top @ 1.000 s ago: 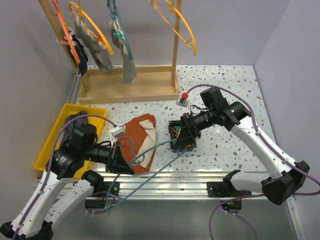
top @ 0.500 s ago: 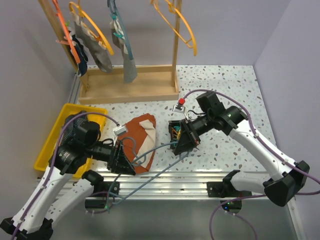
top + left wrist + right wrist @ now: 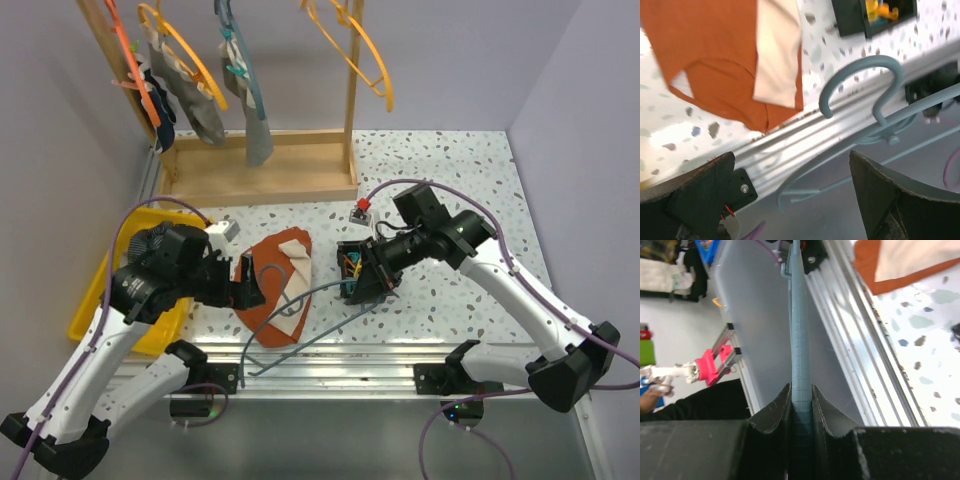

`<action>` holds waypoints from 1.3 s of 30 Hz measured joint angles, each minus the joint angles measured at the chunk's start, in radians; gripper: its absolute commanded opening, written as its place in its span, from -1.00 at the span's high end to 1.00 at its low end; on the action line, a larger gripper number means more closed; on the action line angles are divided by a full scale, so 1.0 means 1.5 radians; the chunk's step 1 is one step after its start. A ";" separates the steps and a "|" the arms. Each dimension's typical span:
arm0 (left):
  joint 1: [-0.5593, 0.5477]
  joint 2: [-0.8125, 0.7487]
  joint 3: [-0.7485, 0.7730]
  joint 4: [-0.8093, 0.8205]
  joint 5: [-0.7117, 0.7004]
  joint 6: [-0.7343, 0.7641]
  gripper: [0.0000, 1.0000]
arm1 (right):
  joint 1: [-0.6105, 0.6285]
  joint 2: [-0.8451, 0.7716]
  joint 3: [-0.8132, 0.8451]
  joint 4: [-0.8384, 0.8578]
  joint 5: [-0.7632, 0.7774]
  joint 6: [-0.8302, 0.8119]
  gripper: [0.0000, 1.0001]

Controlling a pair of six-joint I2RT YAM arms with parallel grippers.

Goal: Remove the underwear clipped to the hanger
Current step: Place the hanger at the clothesline.

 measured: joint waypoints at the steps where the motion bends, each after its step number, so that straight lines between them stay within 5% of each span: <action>1: 0.000 0.002 0.016 0.002 -0.030 -0.010 -1.00 | -0.001 -0.001 0.000 -0.001 0.014 0.002 1.00; 11: 0.000 -0.017 0.126 0.013 -0.258 -0.130 -1.00 | -0.019 -0.050 0.009 0.002 0.164 0.040 1.00; 20: 0.000 -0.112 0.176 -0.020 -0.446 -0.233 -1.00 | -0.024 -0.170 0.083 0.037 0.483 0.083 1.00; 26: 0.000 -0.137 0.167 -0.022 -0.480 -0.257 -1.00 | -0.025 -0.184 0.106 0.129 0.642 0.073 1.00; 39: 0.000 -0.149 0.064 -0.012 -0.447 -0.268 -1.00 | -0.025 0.025 0.242 0.380 0.727 0.048 1.00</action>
